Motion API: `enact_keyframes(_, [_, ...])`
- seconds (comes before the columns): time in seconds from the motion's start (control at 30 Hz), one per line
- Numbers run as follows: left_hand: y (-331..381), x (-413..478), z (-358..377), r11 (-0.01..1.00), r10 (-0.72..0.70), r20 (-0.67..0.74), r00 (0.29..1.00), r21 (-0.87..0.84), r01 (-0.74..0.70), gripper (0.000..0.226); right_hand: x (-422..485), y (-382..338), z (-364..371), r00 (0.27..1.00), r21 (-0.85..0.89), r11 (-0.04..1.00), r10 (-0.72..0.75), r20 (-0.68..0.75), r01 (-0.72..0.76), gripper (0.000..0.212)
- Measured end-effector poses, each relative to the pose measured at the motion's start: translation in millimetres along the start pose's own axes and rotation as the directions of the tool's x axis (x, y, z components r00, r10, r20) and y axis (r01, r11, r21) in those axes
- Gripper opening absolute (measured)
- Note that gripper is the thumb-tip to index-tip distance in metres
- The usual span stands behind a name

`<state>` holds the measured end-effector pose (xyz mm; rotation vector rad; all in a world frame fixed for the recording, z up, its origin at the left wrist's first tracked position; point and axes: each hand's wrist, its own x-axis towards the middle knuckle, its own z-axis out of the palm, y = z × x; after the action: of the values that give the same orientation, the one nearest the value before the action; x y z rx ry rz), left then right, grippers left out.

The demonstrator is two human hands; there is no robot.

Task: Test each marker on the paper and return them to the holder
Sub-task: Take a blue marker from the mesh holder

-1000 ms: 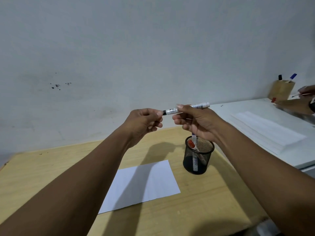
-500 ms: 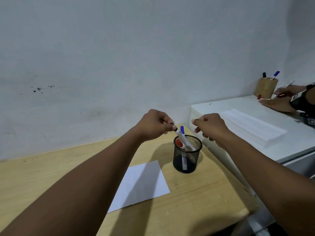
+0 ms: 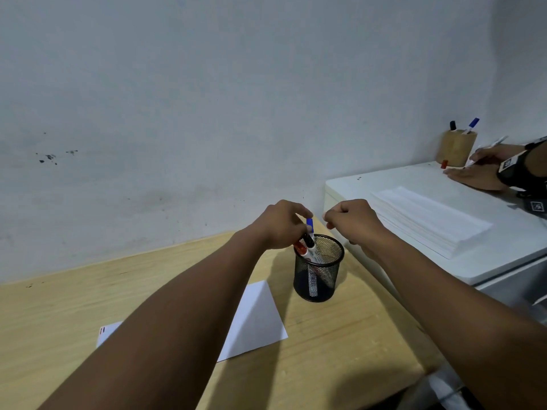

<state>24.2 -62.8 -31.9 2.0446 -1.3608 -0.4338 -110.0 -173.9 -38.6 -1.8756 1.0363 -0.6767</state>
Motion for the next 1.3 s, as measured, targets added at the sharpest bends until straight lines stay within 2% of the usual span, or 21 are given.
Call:
enact_keyframes(0.1, [-1.7,1.7,-3.5,1.0,0.017,-0.092,0.996,-0.002,-0.017,0.014,0.0,-1.7,0.3,1.0,0.011,1.0,-0.014,0.007,0.014,0.014])
enact_keyframes(0.3, [-12.8,-18.8,-45.6,0.987,-0.04,-0.257,0.966,-0.162,-0.002,0.021,-3.0,-23.2,20.1,0.985,0.076,0.982,-0.173,0.009,0.172,0.017])
enact_keyframes(0.47, [-37.1,-59.9,-104.9,0.926,-0.148,-0.378,0.914,-0.377,-0.006,0.021,-22.2,-64.8,62.2,0.927,0.11,0.944,-0.328,0.183,0.312,0.013])
enact_keyframes(0.6, [-68.0,-104.4,-142.3,0.883,-0.253,-0.444,0.859,-0.469,0.018,0.023,-48.7,-100.9,99.9,0.834,0.18,0.921,-0.389,0.391,0.345,0.021])
enact_keyframes(0.73, [-108.1,-153.8,-164.8,0.847,-0.374,-0.492,0.786,-0.527,0.072,0.031,-73.7,-127.3,142.1,0.747,0.349,0.908,-0.396,0.534,0.232,0.023])
enact_keyframes(0.87, [-143.6,-196.1,-170.0,0.795,-0.509,-0.464,0.725,-0.577,0.189,0.042,-95.2,-140.5,180.6,0.678,0.54,0.835,-0.337,0.654,-0.106,0.014])
enact_keyframes(0.97, [-168.7,-223.8,-165.5,0.761,-0.568,-0.421,0.707,-0.595,0.257,0.046,-114.1,-143.4,212.5,0.664,0.586,0.76,-0.286,0.691,-0.282,0.008])
enact_keyframes(1.13, [-195.9,-244.3,-152.1,0.726,-0.602,-0.351,0.717,-0.615,0.309,0.05,-135.9,-136.5,261.4,0.655,0.491,0.807,-0.181,0.734,-0.327,0.017])
enact_keyframes(1.2, [-204.1,-247.3,-149.1,0.691,-0.626,-0.327,0.708,-0.653,0.31,0.047,-136.0,-132.8,269.8,0.632,0.502,0.797,-0.205,0.748,-0.336,0.016])
enact_keyframes(1.3, [-222.7,-257.4,-149.9,0.639,-0.678,-0.338,0.652,-0.71,0.297,0.045,-122.9,-127.2,264.4,0.611,0.554,0.755,-0.264,0.746,-0.35,0.011])
